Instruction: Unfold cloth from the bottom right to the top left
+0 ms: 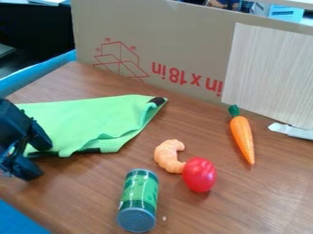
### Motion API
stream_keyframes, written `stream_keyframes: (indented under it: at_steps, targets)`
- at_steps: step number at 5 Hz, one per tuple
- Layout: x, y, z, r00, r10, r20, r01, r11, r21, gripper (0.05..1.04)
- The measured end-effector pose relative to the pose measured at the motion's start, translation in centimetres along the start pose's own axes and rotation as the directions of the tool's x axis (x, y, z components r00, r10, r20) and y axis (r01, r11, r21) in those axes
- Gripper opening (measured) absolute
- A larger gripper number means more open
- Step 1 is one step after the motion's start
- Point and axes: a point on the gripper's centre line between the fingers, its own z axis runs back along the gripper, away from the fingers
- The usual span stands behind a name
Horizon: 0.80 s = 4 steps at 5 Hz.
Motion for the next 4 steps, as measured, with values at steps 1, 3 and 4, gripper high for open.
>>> stream_keyframes:
  at_steps: [1, 3, 4]
  targets:
    - [0.2, 0.5, -0.3, 1.000, 0.003, -0.007, -0.002, 1.000, 0.016, 0.946]
    - [0.3, 1.3, -0.9, 1.000, 0.013, -0.017, -0.012, 0.999, 0.039, 0.359]
    - [0.4, 1.6, -1.1, 1.000, 0.016, -0.022, -0.015, 0.999, 0.044, 0.157]
